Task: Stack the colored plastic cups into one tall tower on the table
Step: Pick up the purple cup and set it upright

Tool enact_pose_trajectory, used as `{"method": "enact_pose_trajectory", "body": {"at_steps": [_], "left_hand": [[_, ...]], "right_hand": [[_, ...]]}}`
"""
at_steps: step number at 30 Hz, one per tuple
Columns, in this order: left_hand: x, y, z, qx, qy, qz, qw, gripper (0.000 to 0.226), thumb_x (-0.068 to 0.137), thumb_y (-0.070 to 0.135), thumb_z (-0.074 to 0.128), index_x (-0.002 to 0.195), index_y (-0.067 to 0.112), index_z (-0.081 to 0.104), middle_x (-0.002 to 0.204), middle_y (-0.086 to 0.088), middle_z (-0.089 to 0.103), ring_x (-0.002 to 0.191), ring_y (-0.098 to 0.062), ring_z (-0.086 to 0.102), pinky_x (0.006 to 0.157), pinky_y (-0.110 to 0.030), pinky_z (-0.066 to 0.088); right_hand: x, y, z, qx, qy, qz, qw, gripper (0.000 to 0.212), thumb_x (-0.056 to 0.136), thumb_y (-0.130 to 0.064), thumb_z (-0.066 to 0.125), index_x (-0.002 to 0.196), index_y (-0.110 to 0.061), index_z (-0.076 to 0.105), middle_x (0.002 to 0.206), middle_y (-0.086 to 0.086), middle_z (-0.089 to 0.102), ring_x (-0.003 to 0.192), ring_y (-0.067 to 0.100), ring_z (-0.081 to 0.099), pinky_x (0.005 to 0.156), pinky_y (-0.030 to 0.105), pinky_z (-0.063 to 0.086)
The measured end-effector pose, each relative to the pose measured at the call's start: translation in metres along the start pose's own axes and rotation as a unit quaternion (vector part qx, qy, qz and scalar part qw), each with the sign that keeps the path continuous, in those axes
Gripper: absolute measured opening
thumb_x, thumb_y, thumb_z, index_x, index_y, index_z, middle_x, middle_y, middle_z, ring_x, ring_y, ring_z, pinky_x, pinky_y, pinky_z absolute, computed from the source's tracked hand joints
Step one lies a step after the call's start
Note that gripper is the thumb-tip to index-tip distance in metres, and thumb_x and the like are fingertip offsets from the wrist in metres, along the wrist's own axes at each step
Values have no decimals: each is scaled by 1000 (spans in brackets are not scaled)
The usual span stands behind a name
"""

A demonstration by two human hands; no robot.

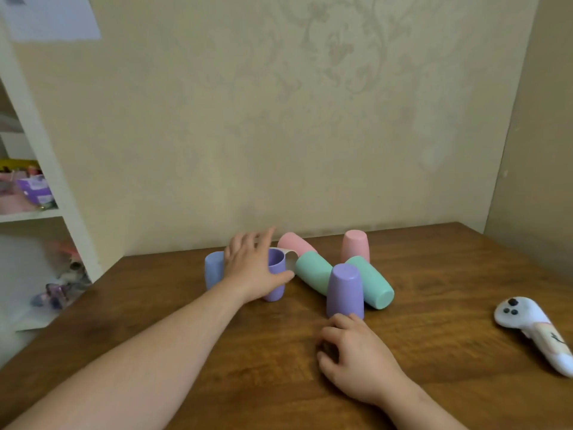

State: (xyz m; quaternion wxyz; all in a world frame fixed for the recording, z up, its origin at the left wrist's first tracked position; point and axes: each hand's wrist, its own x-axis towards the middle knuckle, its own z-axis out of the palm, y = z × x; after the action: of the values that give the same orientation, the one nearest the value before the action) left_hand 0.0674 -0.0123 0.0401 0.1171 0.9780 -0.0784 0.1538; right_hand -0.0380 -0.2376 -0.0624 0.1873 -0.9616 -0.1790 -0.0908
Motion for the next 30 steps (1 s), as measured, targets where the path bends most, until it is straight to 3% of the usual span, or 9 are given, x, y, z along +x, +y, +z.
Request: {"method": "enact_pose_trajectory", "body": {"at_steps": [3,7,9,14,17,19,21,24,30], "left_hand": [[6,12,9,46,-58,20,997,97,86,67,66,168,40,21,161,-1,46,152,-33,27,120,-45,26],[-5,13,27,-1,-15,43,999,72,93,36,69,160,37,42,152,0,44,143,-29,39,115,-38,34],[-11,9,28,-65,-8,41,997,69,94,30,74,157,39,47,150,2,40,139,-27,45,111,-36,44],[-39,-7,15,-179,-30,74,981,93,78,37,93,157,47,43,154,14,43,140,-12,48,113,-34,47],[-66,-21,19,-225,8,62,972,108,72,38,97,160,48,34,150,19,39,136,-5,46,111,-26,42],[-82,-24,33,-326,40,-5,945,122,68,33,102,162,50,25,143,24,47,127,4,53,103,-16,42],[-92,-24,49,-445,27,-69,893,123,67,28,103,161,51,28,135,30,57,119,14,59,92,-10,46],[-91,-28,67,-469,18,-95,878,91,58,44,101,138,43,58,129,19,73,116,-1,69,88,-21,55],[-95,-26,65,-445,24,-93,891,82,64,39,103,135,38,61,124,22,72,112,-3,69,86,-23,56]], "right_hand": [[-2,0,1,4,7,2,1000,39,95,-54,48,114,-30,72,123,-18,59,118,11,52,101,27,48],[-2,-1,-1,4,15,-1,1000,35,96,-51,51,115,-30,72,125,-18,60,119,11,53,101,27,49],[-2,-2,-2,5,15,-3,1000,34,97,-50,53,117,-32,73,126,-18,60,119,11,53,101,27,48],[-2,-2,-3,4,17,-2,1000,30,97,-48,55,116,-34,73,123,-17,61,117,12,55,99,27,49],[-1,-3,-4,2,17,-3,1000,30,98,-47,56,118,-34,74,125,-16,61,117,13,55,99,28,49],[-2,-3,-4,-1,19,-3,1000,30,98,-46,57,118,-33,75,126,-15,62,119,14,55,99,28,48],[-3,-4,-4,-3,18,-2,1000,29,99,-45,58,119,-33,75,126,-15,62,120,14,55,99,28,48],[-4,-5,-5,-6,19,-4,1000,28,100,-44,58,120,-33,75,127,-15,62,120,14,55,100,29,49],[-5,-8,-6,-8,23,1,1000,30,99,-46,56,119,-33,75,127,-15,63,121,13,57,100,30,50]]}}
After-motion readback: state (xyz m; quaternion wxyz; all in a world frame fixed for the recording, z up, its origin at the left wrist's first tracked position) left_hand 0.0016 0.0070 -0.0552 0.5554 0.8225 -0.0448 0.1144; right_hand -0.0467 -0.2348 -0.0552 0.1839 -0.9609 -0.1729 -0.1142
